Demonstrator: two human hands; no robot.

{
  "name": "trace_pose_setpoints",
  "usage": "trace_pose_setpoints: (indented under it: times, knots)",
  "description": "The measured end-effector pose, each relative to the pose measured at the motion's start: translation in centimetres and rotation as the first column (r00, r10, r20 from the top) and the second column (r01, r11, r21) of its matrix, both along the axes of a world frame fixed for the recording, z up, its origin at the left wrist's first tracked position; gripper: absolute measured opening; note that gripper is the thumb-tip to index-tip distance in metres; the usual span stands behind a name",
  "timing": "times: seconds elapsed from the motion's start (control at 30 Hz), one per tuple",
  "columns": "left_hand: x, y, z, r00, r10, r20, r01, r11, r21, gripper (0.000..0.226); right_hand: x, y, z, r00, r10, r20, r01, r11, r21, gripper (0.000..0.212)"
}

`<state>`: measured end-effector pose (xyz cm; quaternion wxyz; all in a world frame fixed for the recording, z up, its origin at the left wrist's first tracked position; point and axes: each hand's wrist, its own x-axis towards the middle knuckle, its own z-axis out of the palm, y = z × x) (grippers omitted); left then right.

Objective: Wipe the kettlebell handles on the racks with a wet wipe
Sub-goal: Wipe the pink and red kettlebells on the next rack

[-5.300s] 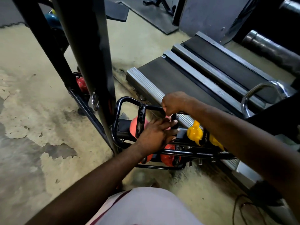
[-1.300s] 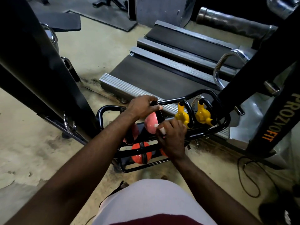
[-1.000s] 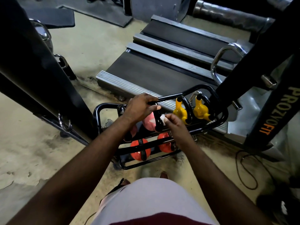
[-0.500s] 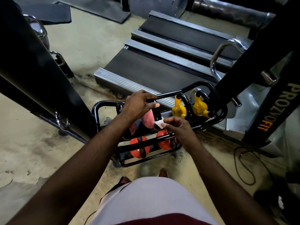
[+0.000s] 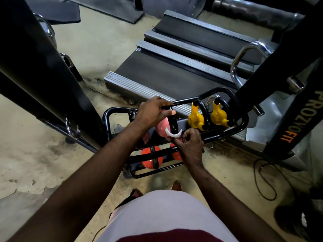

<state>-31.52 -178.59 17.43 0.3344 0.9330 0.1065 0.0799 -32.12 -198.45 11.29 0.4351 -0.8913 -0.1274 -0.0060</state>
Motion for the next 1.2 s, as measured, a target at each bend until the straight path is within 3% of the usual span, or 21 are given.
trace_pose_setpoints:
  times: [0.1, 0.27, 0.47, 0.6, 0.73, 0.83, 0.93, 1.03, 1.2]
  knots:
    - [-0.3, 0.9, -0.1, 1.000, 0.016, -0.005, -0.016, 1.000, 0.005, 0.048, 0.2, -0.4, 0.5, 0.991, 0.051, -0.124, -0.030, 0.985, 0.168, 0.038]
    - [-0.3, 0.5, -0.3, 1.000, 0.005, 0.000, -0.005, 1.000, 0.000, 0.047, 0.9, -0.7, 1.8, 0.932, 0.272, -0.242, -0.173, 0.916, 0.362, 0.020]
    - [0.0, 0.4, -0.3, 1.000, 0.004, 0.011, -0.004, 1.000, -0.026, 0.045, 4.4, -0.4, 2.5, 0.679, 0.521, -0.517, -0.254, 0.828, 0.500, 0.029]
    - [-0.1, 0.0, -0.6, 1.000, 0.004, -0.001, -0.004, 1.000, -0.029, 0.044, 5.9, 1.5, 3.3, 0.556, 0.475, -0.682, -0.173, 0.869, 0.464, 0.038]
    - [0.1, 0.1, 0.0, 1.000, -0.003, -0.003, 0.003, 0.999, -0.043, 0.043, 6.4, 3.3, 5.1, 0.623, 0.323, -0.713, 0.006, 0.909, 0.417, 0.036]
    - [0.0, 0.6, 0.1, 1.000, 0.020, 0.018, -0.018, 0.994, -0.109, 0.044, 5.3, 3.1, 6.1, 0.727, 0.272, -0.631, -0.025, 0.928, 0.371, 0.031]
    - [-0.2, 0.7, -0.3, 0.999, 0.033, 0.024, -0.029, 0.987, -0.160, 0.045, 3.2, 1.0, 5.4, 0.846, 0.285, -0.451, -0.088, 0.908, 0.409, 0.014]
    - [-0.2, 1.2, -0.2, 0.998, 0.058, 0.028, -0.051, 0.974, -0.220, 0.045, 2.0, 0.9, 4.6, 0.909, 0.317, -0.272, -0.177, 0.882, 0.436, 0.006]
    - [-0.7, 1.3, -0.7, 0.996, 0.080, 0.044, -0.069, 0.975, -0.210, 0.039, 1.5, 2.7, 4.1, 0.951, 0.302, 0.073, -0.307, 0.950, 0.067, 0.017]
